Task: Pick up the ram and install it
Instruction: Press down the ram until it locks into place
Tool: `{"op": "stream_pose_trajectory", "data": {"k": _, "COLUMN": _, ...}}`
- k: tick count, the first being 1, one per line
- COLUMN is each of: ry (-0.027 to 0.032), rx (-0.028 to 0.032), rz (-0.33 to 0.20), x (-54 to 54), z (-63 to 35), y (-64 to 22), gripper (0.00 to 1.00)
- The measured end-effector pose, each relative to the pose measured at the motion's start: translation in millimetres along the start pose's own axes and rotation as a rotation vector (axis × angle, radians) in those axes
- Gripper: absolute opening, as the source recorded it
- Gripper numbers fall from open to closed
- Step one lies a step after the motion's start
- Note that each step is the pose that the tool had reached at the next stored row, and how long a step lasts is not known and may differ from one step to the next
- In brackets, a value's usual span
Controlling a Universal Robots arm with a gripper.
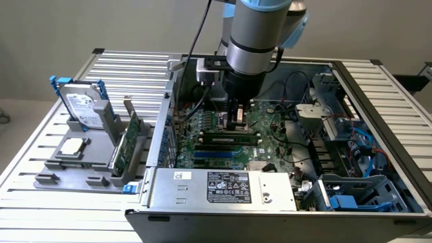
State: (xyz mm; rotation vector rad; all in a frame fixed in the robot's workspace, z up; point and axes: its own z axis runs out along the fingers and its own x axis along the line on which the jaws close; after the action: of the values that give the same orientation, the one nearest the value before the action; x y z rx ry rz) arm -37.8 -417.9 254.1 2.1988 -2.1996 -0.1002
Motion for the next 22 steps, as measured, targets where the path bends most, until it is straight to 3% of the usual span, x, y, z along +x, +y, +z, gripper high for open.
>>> {"op": "stream_pose_trajectory", "data": {"k": 12, "ry": -0.0001, "rx": 0.0001, "rz": 0.0, "x": -2.1, "z": 17.6, "y": 2.3, "gripper": 0.11}}
{"op": "stream_pose_trajectory", "data": {"k": 22, "ry": 0.0001, "rx": 0.0, "rz": 0.0, "x": -2.7, "z": 23.3, "y": 3.3, "gripper": 0.11}}
